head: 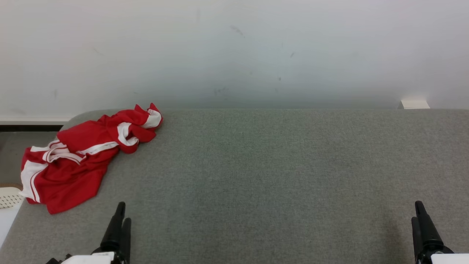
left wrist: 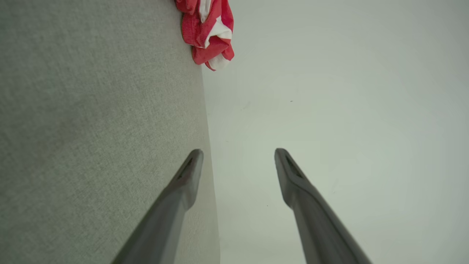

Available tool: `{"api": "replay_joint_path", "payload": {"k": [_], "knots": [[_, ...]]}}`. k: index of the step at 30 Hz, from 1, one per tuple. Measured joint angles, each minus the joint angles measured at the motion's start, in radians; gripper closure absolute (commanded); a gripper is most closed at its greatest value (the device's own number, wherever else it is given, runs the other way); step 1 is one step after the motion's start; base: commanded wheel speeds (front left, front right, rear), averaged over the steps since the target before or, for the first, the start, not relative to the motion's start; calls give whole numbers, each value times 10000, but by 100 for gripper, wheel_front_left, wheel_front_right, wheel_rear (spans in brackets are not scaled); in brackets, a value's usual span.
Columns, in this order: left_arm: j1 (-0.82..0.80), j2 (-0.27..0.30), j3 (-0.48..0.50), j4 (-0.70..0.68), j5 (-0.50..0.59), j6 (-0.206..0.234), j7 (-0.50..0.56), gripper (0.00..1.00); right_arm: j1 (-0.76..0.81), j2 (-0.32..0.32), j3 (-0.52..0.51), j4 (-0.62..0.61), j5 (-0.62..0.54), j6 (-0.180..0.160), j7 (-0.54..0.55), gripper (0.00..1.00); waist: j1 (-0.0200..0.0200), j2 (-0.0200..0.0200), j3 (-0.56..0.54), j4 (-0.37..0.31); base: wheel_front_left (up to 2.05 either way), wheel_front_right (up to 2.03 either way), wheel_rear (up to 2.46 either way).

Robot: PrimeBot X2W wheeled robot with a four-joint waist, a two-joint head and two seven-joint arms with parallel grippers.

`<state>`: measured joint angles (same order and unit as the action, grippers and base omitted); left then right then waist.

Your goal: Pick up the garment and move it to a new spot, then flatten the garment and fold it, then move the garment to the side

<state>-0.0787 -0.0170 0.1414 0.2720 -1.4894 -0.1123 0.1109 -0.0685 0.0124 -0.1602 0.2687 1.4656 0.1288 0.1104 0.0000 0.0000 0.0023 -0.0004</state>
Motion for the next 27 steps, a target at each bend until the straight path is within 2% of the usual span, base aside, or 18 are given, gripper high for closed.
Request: {"api": "replay_joint_path", "payload": {"k": [3,16,27], "knots": [[-2,6,-81,-40,374,65,-111,0,23,-2,25,-79,-441,-2,-123,0,0,0,-3,0,0,0,0],[-11,169,-617,-268,3225,339,-792,0,229,-98,460,-711,-4326,-2,-798,0,0,0,-16,11,0,0,0],[-7,454,-1087,-683,5818,619,-1275,0,307,-236,867,-777,-6335,-2,-1262,0,0,0,-31,-7,0,0,0]]}}
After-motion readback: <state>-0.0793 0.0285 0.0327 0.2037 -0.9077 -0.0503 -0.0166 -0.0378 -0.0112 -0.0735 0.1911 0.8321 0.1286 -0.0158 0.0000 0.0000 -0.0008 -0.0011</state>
